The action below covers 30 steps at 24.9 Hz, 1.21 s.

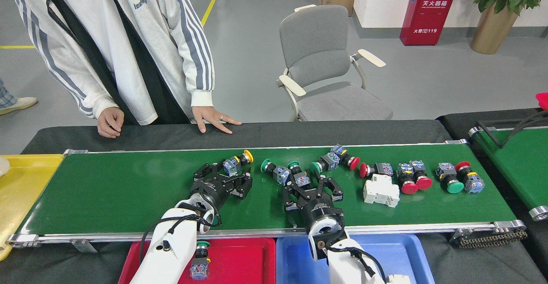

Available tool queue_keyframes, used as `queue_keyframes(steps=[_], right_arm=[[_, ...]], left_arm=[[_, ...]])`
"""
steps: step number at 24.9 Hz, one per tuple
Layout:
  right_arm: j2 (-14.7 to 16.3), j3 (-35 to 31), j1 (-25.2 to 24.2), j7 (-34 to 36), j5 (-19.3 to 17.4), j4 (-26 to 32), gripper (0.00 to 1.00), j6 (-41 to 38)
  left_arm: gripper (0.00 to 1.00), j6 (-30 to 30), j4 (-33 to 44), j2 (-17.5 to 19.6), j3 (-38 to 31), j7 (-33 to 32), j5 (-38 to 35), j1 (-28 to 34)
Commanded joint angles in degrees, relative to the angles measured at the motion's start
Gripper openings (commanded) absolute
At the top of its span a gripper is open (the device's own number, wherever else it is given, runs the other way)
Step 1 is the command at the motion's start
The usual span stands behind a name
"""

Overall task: Pick switch part from conveyor to tray
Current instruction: 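Reach both grippers onto the belt and grasp a switch part each, then lower left gripper's part into red tray, right gripper's into blue tray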

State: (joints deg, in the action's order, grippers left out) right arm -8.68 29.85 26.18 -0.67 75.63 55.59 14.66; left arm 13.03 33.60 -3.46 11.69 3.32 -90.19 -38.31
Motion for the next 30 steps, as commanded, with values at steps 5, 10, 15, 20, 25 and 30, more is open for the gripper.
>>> queue_keyframes(steps=[5, 10, 15, 20, 25, 30], right_arm=[[1.6, -0.1, -3.2, -0.4, 0.0, 9.2, 0.01, -3.9], [7.2, 0.2, -14.7, -1.7, 0.2, 27.5, 0.01, -12.8], [7.9, 6.4, -21.0, -1.5, 2.3, 34.7, 0.66, -22.5], [7.5, 11.3, -21.1, -1.4, 3.0, 34.6, 1.00, -22.7], [8.1, 8.6, -22.4, -1.2, 2.7, 36.6, 1.00, -21.6], [6.7, -7.3, -33.5, 5.4, 2.7, 41.1, 0.99, -6.9]], left_arm=[[0.01, 0.2, 4.2, 1.4, 0.0, 4.9, 0.3, 0.1], [0.02, 12.3, 24.7, 9.0, -0.4, 4.6, 0.5, 10.7], [0.05, 27.2, 44.8, 17.2, -8.3, 4.2, 2.6, 27.8], [0.19, 32.0, 51.0, 19.0, -16.2, 4.1, 4.8, 41.3], [1.00, 32.0, 56.0, 17.8, -22.6, 4.1, 4.8, 50.2], [1.00, 32.0, 59.7, 13.1, -27.9, 4.2, 4.8, 54.4]])
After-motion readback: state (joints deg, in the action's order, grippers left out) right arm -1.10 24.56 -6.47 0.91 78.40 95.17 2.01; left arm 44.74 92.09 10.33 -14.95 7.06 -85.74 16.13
